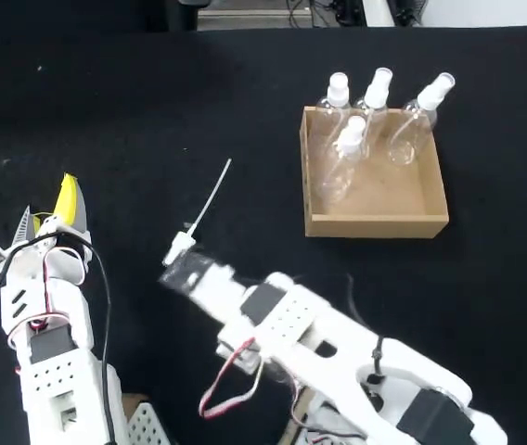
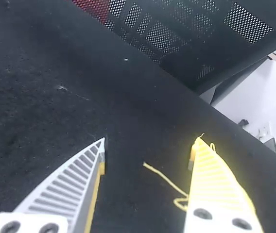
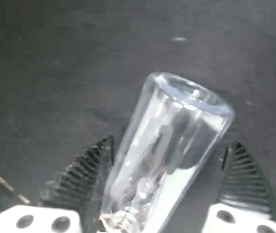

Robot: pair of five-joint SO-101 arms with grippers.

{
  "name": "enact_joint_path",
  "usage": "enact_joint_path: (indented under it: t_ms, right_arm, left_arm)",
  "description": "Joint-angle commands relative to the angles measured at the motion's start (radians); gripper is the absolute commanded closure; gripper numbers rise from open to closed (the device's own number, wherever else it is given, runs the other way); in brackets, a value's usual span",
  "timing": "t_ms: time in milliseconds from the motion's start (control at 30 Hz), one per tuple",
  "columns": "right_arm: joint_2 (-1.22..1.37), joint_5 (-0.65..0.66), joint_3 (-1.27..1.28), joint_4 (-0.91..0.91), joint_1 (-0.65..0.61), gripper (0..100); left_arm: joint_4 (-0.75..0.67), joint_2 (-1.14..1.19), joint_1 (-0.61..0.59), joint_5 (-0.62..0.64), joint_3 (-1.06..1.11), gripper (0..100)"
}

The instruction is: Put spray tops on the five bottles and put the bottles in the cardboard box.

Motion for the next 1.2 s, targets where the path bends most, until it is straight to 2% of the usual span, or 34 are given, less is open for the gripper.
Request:
enact_joint_path:
  t_ms: [0,100,200,433,567,767,867,967,1033,1100,1167]
  right_arm:
    - [0.005,-0.006,0.005,-0.055,0.233,71.1]
    - [0.002,-0.006,0.001,-0.072,0.407,79.1]
    - [-0.005,-0.006,-0.007,-0.066,0.506,84.5]
    - [-0.005,-0.015,-0.007,-0.064,0.654,84.6]
    - [-0.005,-0.015,-0.016,-0.044,0.628,82.7]
    - [-0.005,-0.005,-0.173,0.160,0.479,58.3]
    - [-0.004,0.014,-0.320,0.278,0.463,55.1]
    - [-0.004,0.129,-0.449,0.425,0.468,57.1]
    - [-0.004,0.269,-0.486,0.534,0.466,57.8]
    - [-0.004,0.488,-0.483,0.608,0.488,57.7]
    - [-0.004,0.761,-0.458,0.635,0.560,57.7]
  left_arm:
    - [-0.021,-0.018,-0.010,0.009,-0.065,73]
    - [-0.021,-0.018,-0.010,0.009,-0.065,73]
    - [-0.021,-0.018,-0.010,0.009,-0.065,73]
    - [-0.021,-0.018,-0.008,0.009,-0.065,73]
    - [-0.021,-0.018,-0.008,0.009,-0.065,73]
    - [-0.021,-0.018,-0.008,0.009,-0.067,73]
    - [-0.021,-0.018,-0.008,0.009,-0.068,73]
    - [-0.021,-0.018,-0.008,0.009,-0.068,73]
    - [-0.021,-0.018,-0.008,0.009,-0.068,73]
    - [-0.021,-0.018,-0.008,0.009,-0.068,73]
    - [-0.021,-0.018,-0.008,0.009,-0.067,73]
